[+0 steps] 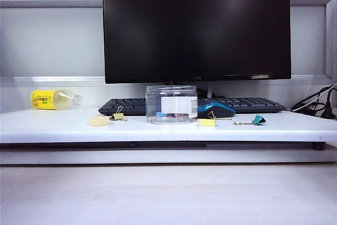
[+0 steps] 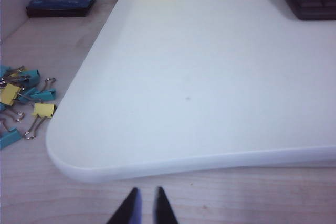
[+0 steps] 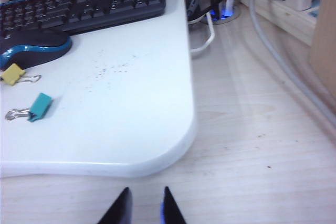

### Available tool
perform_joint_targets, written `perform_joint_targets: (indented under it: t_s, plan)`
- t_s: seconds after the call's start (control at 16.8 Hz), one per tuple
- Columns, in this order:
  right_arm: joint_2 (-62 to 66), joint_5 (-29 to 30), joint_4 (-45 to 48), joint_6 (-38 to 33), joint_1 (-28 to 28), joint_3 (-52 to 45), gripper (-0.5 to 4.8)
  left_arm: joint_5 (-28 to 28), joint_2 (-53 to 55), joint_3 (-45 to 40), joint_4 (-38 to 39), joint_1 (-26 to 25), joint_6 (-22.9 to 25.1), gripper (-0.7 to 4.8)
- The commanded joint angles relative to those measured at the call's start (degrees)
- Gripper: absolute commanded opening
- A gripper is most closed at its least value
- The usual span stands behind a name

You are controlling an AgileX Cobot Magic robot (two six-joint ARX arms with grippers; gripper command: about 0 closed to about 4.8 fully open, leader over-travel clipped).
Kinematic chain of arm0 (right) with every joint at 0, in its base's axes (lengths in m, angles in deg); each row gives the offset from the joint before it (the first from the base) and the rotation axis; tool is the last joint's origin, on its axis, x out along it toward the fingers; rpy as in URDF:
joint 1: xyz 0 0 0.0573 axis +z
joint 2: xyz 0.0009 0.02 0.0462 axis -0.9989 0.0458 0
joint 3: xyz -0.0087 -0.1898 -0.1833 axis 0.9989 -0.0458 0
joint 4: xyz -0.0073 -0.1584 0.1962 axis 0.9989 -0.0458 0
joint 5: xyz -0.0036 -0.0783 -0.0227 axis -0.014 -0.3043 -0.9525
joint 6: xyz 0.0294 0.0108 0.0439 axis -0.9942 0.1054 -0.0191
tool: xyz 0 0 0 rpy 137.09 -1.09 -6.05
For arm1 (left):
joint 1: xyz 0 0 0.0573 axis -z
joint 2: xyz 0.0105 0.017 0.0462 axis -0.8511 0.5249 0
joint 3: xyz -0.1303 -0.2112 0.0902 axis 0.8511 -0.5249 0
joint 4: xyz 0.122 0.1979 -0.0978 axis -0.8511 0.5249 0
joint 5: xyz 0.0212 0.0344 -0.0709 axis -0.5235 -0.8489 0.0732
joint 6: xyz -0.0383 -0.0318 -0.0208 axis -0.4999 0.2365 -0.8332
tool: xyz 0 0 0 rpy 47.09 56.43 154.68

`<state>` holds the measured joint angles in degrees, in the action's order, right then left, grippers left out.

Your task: Pick up the clips with the largest number of clips of the same color on the table and place them in a round transparent plastic box.

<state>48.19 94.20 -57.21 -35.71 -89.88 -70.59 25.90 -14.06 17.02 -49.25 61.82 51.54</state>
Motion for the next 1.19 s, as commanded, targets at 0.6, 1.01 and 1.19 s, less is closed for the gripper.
perform_joint_targets:
  t_s: [0.6,1.01,1.19]
  plan:
    - [-0.04,10.34,1.4,-0.22,0.0,0.02,0.81,0.17,0.02,-0.13,-0.24,-0.04,-0.17,0.48]
    - [-0.04,10.84,3.3,-22.21,0.02,0.04,0.82,3.8,0.02,-0.13,-0.28,-0.02,-10.86,0.48]
    - [-0.04,20.61,9.29,-24.24,0.0,0.11,0.83,13.81,0.02,-0.13,-0.39,-0.04,-22.71,0.48]
